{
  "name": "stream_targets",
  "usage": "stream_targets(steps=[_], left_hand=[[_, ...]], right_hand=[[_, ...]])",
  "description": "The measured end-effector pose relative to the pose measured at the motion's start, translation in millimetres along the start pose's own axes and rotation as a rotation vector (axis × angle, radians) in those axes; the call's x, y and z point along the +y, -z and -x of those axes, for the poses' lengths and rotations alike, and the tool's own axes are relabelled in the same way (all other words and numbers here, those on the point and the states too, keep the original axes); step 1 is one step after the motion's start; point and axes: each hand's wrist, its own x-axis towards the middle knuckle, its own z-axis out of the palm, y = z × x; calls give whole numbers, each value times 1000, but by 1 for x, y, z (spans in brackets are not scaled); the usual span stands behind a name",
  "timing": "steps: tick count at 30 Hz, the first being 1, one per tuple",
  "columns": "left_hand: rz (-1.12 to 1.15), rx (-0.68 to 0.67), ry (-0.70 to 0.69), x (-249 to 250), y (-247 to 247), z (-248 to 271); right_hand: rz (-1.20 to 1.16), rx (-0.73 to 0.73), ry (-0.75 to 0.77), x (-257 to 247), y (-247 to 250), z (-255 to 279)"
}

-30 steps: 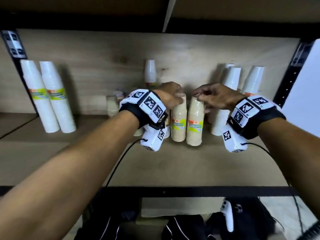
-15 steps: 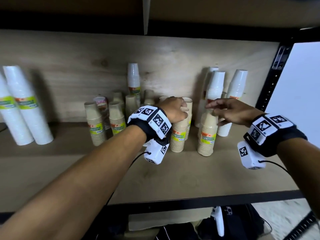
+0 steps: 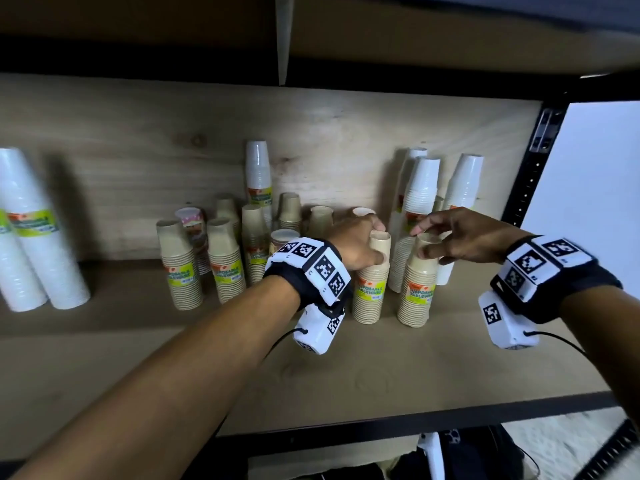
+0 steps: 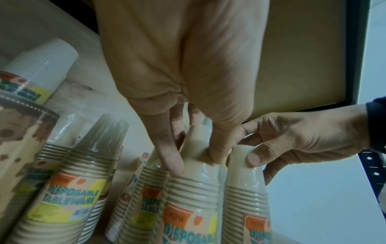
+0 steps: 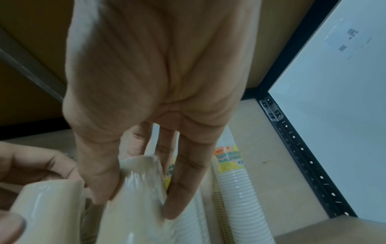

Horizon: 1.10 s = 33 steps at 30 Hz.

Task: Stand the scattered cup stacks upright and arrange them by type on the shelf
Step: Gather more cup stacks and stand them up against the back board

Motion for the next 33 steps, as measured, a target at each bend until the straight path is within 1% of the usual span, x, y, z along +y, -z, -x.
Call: stream_targets(steps=[6, 9, 11, 12, 14, 16, 18, 20, 23, 24, 25, 27, 29, 31, 33], left_hand=[[15, -30, 12, 1, 0, -12], [79, 1, 46, 5, 5, -12], [81, 49, 74, 9, 12, -16], [65, 82, 80, 12, 19, -19], [43, 128, 95, 19, 28, -28], [7, 136, 106, 28, 36, -37], [-34, 126, 97, 38, 42, -47], [-67, 124, 115, 49, 45, -58], [-104, 111, 143, 65, 47, -75], [-117, 103, 148, 70, 48, -80], [-131, 97, 148, 73, 49, -86], [-161, 90, 134, 79, 52, -95], [-192, 106, 124, 83, 52, -102], [-198, 109, 116, 84, 49, -110], [-180, 88, 124, 82, 45, -116]], right_hand=[[32, 14, -48, 1, 2, -1], [1, 2, -55, -4, 6, 4], [-8, 29, -46, -8, 12, 7], [-16, 71, -40, -9, 18, 7], [-87, 223, -35, -7, 31, 6], [-128, 394, -26, 0, 46, 0], [-135, 501, -65, 11, 57, -9], [-144, 502, -152, 23, 66, -21], [-289, 427, -285, 38, 70, -36], [-299, 426, -317, 43, 70, -41], [-255, 439, -330, 46, 70, -45], [-96, 458, -319, 47, 71, -53], [-17, 479, -290, 45, 73, -61], [-29, 506, -262, 41, 76, -67], [-81, 495, -243, 38, 77, -72]])
